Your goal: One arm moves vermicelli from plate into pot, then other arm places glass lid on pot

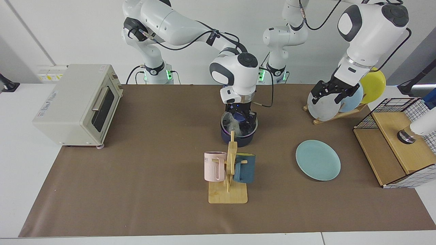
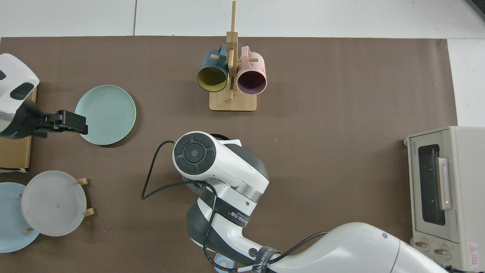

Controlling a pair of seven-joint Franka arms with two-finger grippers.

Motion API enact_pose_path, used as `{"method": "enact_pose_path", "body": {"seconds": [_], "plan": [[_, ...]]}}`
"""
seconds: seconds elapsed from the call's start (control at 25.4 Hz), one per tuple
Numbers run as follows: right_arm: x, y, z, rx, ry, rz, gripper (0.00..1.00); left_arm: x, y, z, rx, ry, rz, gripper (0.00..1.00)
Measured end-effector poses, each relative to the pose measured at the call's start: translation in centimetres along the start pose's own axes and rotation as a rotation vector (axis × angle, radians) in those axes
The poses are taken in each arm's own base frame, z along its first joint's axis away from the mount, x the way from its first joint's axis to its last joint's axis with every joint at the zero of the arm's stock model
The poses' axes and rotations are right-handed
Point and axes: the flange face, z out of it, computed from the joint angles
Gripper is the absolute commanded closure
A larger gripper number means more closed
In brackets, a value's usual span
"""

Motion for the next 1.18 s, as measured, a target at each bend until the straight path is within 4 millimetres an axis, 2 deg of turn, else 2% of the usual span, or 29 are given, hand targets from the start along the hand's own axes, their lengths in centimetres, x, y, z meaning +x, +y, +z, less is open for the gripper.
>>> {"method": "enact_pose_path", "body": {"seconds": [0.39, 0.43, 0.47, 0.51, 0.55, 0.59, 0.95, 1.06, 1.18], "plan": [[0.0, 0.2, 0.4, -0.007, 0.021, -0.012, 0.97, 0.0, 0.0, 0.0, 0.0, 0.0, 0.0, 0.0], [0.0, 0.2, 0.4, -0.007, 0.021, -0.012, 0.96, 0.0, 0.0, 0.0, 0.0, 0.0, 0.0, 0.0], [0.0, 0.2, 0.4, -0.007, 0.021, -0.012, 0.91, 0.0, 0.0, 0.0, 0.0, 0.0, 0.001, 0.0], [0.0, 0.2, 0.4, -0.007, 0.021, -0.012, 0.63, 0.0, 0.1, 0.0, 0.0, 0.0, 0.002, 0.0], [0.0, 0.2, 0.4, -0.007, 0.021, -0.012, 0.1, 0.0, 0.2, 0.0, 0.0, 0.0, 0.003, 0.0], [0.0, 0.2, 0.4, -0.007, 0.021, -0.012, 0.01, 0.0, 0.2, 0.0, 0.0, 0.0, 0.003, 0.0], [0.4, 0.3, 0.6, -0.013, 0.02, -0.007, 0.0, 0.0, 0.3, 0.0, 0.0, 0.001, 0.006, 0.0], [0.9, 0.2, 0.1, -0.005, 0.022, 0.001, 0.0, 0.0, 0.4, 0.0, 0.0, 0.001, 0.006, 0.0], [0.7, 0.0, -1.3, -0.004, 0.018, 0.001, 0.0, 0.0, 0.4, -0.1, 0.0, 0.001, 0.006, 0.0]]}}
